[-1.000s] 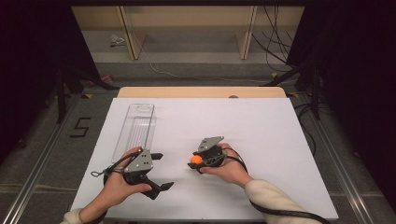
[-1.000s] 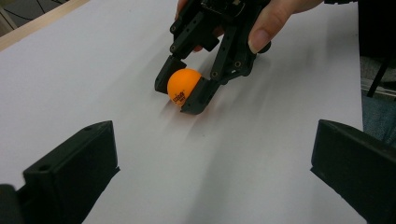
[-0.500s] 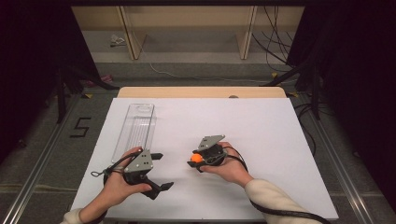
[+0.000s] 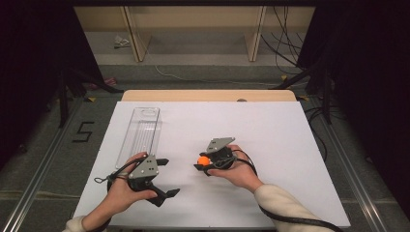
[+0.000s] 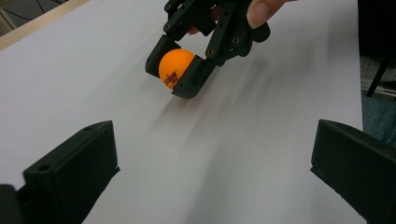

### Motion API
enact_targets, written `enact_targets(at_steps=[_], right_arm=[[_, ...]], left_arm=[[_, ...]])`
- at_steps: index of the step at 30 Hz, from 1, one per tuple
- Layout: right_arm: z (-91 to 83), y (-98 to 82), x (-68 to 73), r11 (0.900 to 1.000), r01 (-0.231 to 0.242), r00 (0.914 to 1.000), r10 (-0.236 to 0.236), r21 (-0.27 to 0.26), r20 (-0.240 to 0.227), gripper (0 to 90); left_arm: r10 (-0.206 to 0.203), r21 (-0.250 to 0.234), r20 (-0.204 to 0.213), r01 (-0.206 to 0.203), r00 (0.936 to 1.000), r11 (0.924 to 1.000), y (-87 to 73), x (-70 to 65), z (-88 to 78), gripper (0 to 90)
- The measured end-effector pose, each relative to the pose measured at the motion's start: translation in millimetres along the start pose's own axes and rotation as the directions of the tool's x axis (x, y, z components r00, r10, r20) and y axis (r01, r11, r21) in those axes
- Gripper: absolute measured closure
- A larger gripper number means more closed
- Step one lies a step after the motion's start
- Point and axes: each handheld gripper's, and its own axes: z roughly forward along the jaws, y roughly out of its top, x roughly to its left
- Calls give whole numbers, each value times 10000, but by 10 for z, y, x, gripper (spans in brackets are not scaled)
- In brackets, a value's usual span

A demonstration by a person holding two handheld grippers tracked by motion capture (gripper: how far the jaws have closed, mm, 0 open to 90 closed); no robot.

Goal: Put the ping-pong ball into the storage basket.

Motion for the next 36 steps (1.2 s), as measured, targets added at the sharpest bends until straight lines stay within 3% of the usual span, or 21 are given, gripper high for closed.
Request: enact_targets(at_steps=[36], right_arm=[[-112,277,-38,9965,104,9999,-94,-834,126,514]], left_arm=[[-54,-5,-6,54,10000,10000,-4,2,8,0]])
